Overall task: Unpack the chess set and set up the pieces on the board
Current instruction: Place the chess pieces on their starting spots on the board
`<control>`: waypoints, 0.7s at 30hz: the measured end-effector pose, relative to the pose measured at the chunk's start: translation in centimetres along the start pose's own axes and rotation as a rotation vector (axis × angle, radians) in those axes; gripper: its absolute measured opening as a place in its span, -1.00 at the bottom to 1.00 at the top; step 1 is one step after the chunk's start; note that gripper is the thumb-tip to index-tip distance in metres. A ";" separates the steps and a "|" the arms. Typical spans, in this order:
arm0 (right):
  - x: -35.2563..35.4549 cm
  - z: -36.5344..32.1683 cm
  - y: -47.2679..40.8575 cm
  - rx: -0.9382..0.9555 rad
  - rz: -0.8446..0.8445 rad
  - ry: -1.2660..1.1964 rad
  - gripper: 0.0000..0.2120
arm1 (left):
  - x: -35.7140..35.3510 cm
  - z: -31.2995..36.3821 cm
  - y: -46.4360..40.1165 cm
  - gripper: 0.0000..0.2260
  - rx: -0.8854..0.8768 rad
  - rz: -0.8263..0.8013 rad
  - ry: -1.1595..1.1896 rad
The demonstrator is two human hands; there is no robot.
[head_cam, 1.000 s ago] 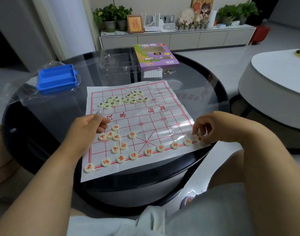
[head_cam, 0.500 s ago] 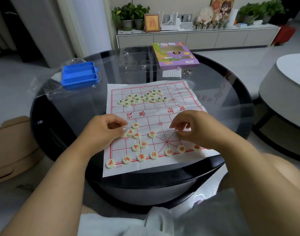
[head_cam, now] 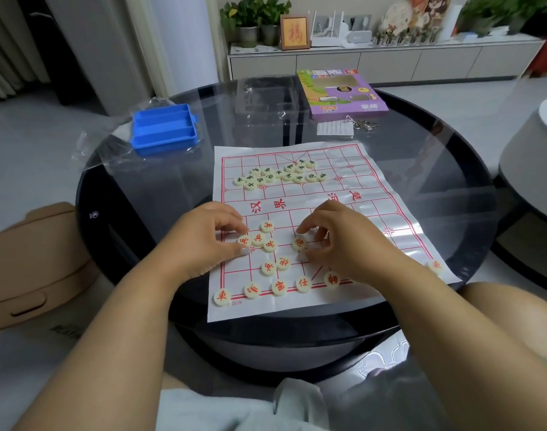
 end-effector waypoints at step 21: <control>-0.2 -0.1 -0.4 0.023 0.032 0.046 -0.74 | 0.2 -0.6 -0.2 -0.74 -0.002 -0.062 0.036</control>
Point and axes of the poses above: each hand's wrist, its own y-axis away from the middle knuckle, its own x-axis out of the back of the hand, z = x × y, the point moved 5 cm from there along -y, towards the middle knuckle, and after that the axes turned 3 degrees about -x, right-handed, at the moved point
